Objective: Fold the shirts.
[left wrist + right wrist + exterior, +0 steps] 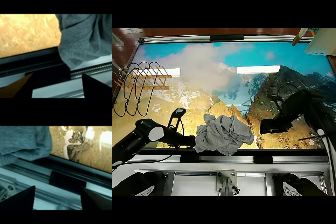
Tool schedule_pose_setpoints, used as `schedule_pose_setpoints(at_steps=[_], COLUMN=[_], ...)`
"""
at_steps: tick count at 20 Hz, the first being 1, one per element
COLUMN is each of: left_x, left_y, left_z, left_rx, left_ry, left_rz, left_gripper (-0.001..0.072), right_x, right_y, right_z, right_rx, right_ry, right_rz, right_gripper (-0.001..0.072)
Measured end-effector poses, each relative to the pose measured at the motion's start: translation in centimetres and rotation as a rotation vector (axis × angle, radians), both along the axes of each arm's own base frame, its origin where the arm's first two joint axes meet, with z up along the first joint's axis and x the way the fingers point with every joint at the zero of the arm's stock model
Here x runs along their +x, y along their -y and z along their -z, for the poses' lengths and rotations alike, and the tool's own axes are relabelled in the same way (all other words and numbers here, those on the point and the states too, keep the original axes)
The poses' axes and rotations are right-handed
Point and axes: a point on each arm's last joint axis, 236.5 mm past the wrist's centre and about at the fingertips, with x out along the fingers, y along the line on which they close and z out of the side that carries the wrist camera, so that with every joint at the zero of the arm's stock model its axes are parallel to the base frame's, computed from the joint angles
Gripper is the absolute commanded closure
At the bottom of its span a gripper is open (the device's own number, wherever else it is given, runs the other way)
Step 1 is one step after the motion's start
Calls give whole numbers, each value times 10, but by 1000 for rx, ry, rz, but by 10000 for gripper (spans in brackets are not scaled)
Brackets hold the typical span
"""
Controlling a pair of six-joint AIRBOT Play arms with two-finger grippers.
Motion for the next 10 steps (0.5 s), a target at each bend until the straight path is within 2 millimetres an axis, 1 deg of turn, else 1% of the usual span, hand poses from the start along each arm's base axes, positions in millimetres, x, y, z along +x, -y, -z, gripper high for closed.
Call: schedule_pose_setpoints(at_steps=[2,5,7,8,9,10], left_x=[1,4,4,4,5,6], left_y=[11,26,32,35,38,40], left_z=[12,27,35,38,39,40], left_rx=[-58,-118,-140,-149,-158,-166], left_ry=[-2,-19,-41,-47,-49,-48], left_rz=[-43,-84,-92,-94,-99,-100], left_gripper=[-5,20,255,386,488,572], right_x=[-4,-6,-6,-6,-7,-8], right_y=[-5,-11,-15,-17,-20,-23], right_z=[17,33,40,43,45,48], right_rx=[18,38,54,63,74,86], right_ry=[-61,-110,-127,-132,-136,-141], right_rz=[6,14,18,23,29,35], right_gripper=[53,53,53,52,53,53])
